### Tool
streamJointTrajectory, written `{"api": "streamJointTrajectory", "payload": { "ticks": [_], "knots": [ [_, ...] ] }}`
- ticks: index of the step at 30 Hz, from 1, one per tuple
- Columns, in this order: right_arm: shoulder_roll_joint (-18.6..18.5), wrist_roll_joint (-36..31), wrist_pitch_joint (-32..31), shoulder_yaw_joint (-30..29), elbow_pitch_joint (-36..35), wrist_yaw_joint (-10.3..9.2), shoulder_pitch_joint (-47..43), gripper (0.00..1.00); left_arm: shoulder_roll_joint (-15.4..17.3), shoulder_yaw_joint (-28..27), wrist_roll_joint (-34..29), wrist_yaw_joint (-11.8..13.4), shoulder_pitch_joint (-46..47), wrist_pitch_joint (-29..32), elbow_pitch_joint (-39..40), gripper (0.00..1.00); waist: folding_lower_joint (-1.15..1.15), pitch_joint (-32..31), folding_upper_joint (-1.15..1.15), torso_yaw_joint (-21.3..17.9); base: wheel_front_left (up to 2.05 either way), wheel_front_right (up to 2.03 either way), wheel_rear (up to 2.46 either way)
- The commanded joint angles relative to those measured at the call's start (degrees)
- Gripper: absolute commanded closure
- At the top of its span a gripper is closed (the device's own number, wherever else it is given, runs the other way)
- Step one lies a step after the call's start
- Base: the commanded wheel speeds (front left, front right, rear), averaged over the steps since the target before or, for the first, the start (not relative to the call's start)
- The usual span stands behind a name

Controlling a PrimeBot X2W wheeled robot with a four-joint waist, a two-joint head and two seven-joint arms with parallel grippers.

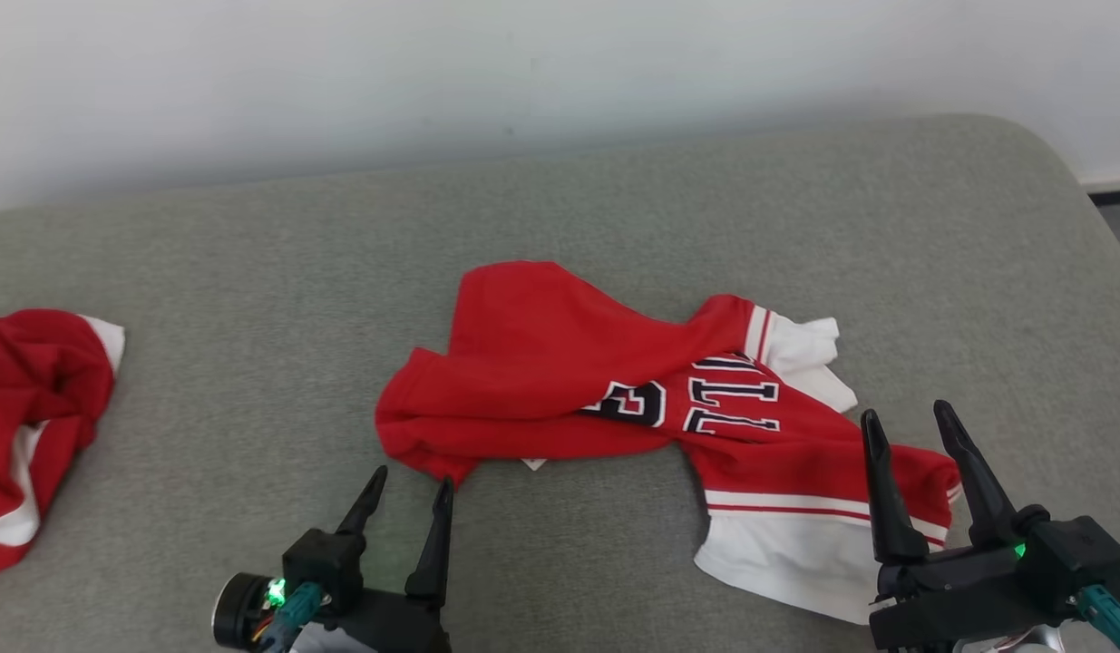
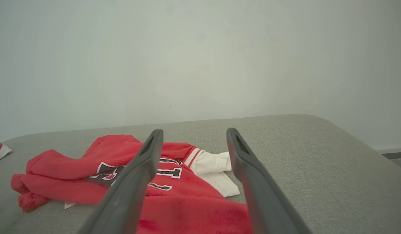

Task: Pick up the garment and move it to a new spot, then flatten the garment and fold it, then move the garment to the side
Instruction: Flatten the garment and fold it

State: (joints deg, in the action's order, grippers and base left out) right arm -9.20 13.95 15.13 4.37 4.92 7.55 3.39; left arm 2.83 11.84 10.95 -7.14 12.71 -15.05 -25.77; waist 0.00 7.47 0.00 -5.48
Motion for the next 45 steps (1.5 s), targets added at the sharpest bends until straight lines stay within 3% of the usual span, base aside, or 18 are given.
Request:
{"api": "streamJointTrajectory", "payload": {
  "ticks": [1,13,14,15,17,26,35,44,45],
  "knots": [
    [0.43,-0.05,-0.01,-0.09,0.07,-0.13,0.75,0.0,0.13,0.69,0.48,-0.34,2.02,-0.19,-2.88,0.0,0.0,2.35,0.0,-2.71,0.0,0.0,0.0],
    [1.14,0.0,0.0,-0.19,-0.04,-0.14,2.23,0.0,0.15,1.09,1.12,-0.29,7.77,-0.18,-13.98,0.0,0.0,4.3,0.0,-6.04,0.0,0.0,0.0],
    [1.2,0.0,0.0,-0.24,-0.07,-0.14,2.19,0.0,0.15,1.06,1.23,-0.3,8.12,-0.17,-14.4,0.23,0.0,4.33,0.0,-6.12,0.0,0.0,0.0],
    [1.23,-0.03,0.0,-0.37,-0.09,-0.14,2.13,0.0,0.15,0.81,1.44,-0.31,8.67,-0.17,-14.08,0.68,0.0,4.33,0.0,-6.11,0.0,0.0,0.0],
    [1.24,-0.17,0.01,-0.71,-0.11,-0.14,1.71,0.0,0.15,0.37,1.73,-0.33,9.15,-0.19,-13.07,1.0,0.0,4.11,0.0,-5.72,0.0,0.0,0.0],
    [1.41,-0.29,0.01,-2.02,0.6,-0.14,-0.6,0.0,0.35,0.7,4.47,-0.34,5.04,-0.19,-2.95,1.0,0.0,0.8,0.0,0.27,0.0,0.0,0.0],
    [1.23,-0.11,0.01,-1.7,1.69,-0.14,-1.97,0.0,5.38,-0.7,5.21,0.02,-2.74,1.18,5.66,1.0,0.0,-2.24,0.0,7.06,0.0,0.0,0.0],
    [0.34,0.06,0.01,-1.13,2.65,-0.14,-1.74,0.0,6.33,-3.28,8.79,1.72,-9.24,4.75,7.1,1.0,0.0,-2.44,0.0,6.22,0.0,0.0,0.0],
    [0.31,0.07,0.01,-1.22,2.71,-0.14,-1.86,0.0,6.26,-3.44,8.93,1.86,-9.71,4.45,6.03,0.77,0.0,-2.45,0.0,5.87,0.0,0.0,0.0]
  ]
}}
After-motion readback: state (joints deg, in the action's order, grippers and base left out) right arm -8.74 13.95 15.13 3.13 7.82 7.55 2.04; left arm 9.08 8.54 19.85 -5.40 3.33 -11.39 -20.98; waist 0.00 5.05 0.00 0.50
